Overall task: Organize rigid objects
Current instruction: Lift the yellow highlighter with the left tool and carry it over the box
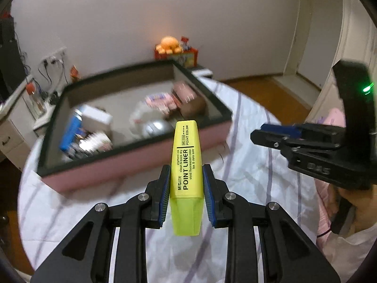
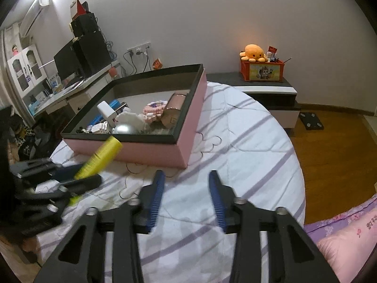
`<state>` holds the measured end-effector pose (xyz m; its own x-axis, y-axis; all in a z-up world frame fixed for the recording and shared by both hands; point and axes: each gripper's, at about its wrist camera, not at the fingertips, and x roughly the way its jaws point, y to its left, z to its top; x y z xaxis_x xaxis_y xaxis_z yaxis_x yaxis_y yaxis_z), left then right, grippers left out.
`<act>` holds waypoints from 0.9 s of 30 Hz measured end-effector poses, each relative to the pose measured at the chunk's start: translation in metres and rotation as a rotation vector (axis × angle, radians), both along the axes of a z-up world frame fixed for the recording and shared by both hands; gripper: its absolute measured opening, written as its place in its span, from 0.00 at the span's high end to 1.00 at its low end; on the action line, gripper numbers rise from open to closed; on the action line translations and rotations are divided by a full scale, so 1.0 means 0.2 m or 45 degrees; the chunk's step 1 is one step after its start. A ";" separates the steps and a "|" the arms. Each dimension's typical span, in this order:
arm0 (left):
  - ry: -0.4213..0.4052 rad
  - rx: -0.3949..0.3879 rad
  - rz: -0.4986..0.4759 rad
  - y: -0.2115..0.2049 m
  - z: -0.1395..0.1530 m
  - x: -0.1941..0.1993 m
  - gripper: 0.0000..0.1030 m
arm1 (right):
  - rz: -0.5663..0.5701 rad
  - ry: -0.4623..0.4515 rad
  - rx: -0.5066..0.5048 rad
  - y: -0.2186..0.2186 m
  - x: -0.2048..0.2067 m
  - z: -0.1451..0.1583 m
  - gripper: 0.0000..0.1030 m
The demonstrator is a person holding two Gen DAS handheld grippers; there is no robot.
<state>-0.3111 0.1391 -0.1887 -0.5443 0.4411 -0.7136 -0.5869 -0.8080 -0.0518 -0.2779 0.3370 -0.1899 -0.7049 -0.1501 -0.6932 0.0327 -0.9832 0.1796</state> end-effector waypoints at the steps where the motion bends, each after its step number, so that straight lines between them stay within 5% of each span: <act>1: 0.009 0.016 0.006 -0.03 0.03 -0.01 0.74 | -0.001 0.002 0.009 -0.01 -0.01 0.01 0.79; 7: 0.064 0.011 0.071 -0.18 0.12 -0.09 0.74 | 0.001 0.046 0.072 -0.08 -0.11 0.12 0.79; 9: 0.065 0.011 0.096 -0.21 0.13 -0.14 0.74 | -0.001 0.065 0.098 -0.10 -0.15 0.15 0.91; 12: 0.072 -0.025 0.136 -0.26 0.13 -0.20 0.74 | -0.013 0.042 0.131 -0.12 -0.25 0.16 0.91; 27: -0.002 -0.023 0.228 -0.41 0.04 -0.47 0.74 | -0.096 -0.086 0.195 -0.09 -0.54 0.04 0.91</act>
<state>-0.4041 0.0567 -0.1811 -0.6115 0.3244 -0.7217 -0.4337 -0.9003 -0.0372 -0.3864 0.3191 -0.1827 -0.6615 0.0122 -0.7498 -0.0490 -0.9984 0.0270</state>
